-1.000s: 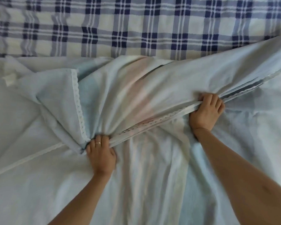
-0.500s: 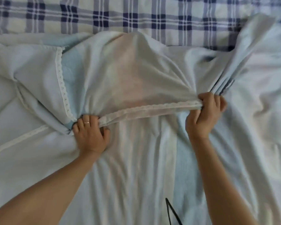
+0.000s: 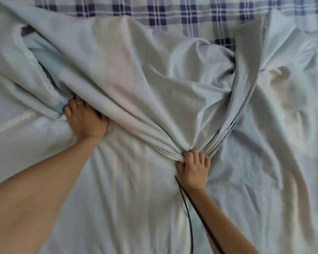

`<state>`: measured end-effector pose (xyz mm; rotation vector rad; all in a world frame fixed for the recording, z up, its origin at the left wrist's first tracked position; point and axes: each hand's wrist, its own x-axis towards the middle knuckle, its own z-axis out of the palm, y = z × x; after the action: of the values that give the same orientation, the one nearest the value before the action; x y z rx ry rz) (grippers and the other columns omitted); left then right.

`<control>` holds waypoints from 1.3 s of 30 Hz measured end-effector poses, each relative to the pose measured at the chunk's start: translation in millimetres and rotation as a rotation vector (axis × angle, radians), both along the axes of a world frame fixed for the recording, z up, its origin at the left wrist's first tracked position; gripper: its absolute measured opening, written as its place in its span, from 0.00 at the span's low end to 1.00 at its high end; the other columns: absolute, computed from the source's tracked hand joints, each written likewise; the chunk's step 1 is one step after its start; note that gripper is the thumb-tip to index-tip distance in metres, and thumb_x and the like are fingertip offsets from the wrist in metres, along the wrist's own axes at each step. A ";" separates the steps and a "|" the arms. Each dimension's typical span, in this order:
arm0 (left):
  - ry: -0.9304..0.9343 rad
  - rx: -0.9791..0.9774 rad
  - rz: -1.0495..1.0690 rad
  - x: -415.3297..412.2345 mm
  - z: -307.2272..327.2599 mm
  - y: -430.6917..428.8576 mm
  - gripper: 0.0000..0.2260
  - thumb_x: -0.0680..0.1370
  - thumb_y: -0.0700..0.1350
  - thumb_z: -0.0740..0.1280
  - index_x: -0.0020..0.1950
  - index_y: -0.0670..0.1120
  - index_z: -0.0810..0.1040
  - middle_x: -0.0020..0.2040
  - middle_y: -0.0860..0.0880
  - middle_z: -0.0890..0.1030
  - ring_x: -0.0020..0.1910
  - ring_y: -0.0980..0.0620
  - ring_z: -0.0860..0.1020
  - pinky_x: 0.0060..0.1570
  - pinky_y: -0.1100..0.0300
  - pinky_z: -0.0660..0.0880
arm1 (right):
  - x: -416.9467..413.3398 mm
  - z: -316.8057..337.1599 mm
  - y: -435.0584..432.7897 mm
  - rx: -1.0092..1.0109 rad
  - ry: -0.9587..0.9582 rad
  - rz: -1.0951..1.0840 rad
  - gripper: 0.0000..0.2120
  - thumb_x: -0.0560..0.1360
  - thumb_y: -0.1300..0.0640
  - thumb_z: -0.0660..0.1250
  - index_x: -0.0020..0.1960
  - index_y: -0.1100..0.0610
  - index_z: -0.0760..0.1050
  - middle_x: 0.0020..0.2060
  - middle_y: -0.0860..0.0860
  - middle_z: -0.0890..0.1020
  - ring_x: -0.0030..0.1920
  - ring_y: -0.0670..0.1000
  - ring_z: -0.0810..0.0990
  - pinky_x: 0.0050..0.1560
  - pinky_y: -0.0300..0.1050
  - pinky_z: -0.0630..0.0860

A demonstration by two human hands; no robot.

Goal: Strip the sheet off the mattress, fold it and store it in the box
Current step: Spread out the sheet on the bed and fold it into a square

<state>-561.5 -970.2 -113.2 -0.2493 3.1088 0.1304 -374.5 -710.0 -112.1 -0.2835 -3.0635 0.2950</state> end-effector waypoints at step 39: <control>-0.142 0.166 -0.138 352.9 65.7 -45.1 0.13 0.60 0.27 0.70 0.39 0.42 0.81 0.29 0.37 0.79 0.30 0.37 0.79 0.31 0.51 0.75 | 191.3 128.2 63.8 0.253 -0.488 0.264 0.15 0.77 0.65 0.56 0.62 0.55 0.67 0.51 0.54 0.80 0.52 0.58 0.78 0.51 0.46 0.68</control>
<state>-208.6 -1015.3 -47.5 -0.0387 2.9408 0.3493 -183.2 -646.3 16.1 0.0790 -3.5685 -0.1876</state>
